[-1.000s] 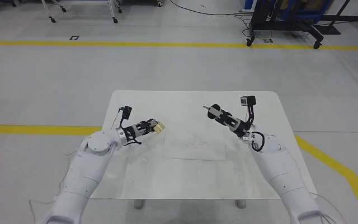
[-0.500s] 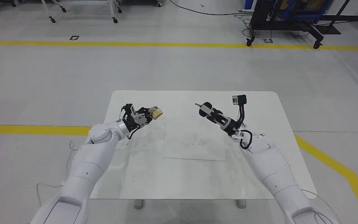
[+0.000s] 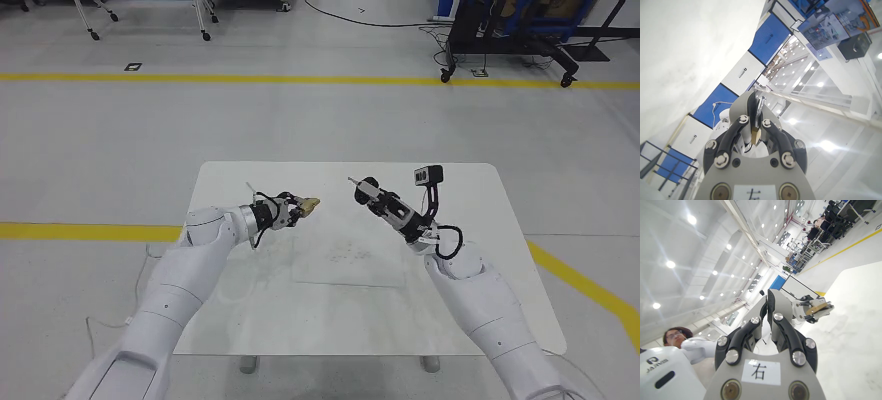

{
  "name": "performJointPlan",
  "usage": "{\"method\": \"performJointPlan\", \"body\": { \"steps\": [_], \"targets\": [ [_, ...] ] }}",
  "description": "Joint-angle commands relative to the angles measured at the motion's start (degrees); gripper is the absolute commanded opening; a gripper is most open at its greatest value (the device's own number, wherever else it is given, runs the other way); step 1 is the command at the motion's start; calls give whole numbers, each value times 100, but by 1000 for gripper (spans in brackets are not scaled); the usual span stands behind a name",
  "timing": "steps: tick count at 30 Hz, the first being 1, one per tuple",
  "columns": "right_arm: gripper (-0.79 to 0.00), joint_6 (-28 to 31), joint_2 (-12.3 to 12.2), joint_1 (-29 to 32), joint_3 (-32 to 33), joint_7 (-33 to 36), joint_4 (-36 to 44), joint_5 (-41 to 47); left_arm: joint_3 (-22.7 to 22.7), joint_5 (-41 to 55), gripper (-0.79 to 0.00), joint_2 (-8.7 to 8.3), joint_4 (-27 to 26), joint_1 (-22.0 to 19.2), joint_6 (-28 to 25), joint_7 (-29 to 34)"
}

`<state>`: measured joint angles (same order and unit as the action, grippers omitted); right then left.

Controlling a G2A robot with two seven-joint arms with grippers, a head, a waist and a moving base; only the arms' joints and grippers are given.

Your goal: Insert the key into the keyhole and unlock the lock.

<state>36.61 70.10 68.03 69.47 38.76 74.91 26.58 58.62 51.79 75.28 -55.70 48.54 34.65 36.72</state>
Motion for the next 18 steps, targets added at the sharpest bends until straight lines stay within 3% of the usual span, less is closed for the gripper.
{"method": "performJointPlan", "body": {
  "steps": [1,3,13,15,18],
  "targets": [
    [-785,-145,-33,102,166,47,182,175,-87,316,-785,79,7,-142,220,-46],
    [-785,-145,-33,102,166,47,182,175,-42,659,-785,140,93,-211,-11,6],
    [-785,-145,-33,102,166,47,182,175,-42,659,-785,140,93,-211,-11,6],
    [-785,-426,-34,129,135,-31,188,81,-18,644,-785,136,109,-103,-151,-119],
    [-785,-1800,-30,52,-15,56,202,214,-8,582,-785,136,44,84,-446,-256]
  ]
}}
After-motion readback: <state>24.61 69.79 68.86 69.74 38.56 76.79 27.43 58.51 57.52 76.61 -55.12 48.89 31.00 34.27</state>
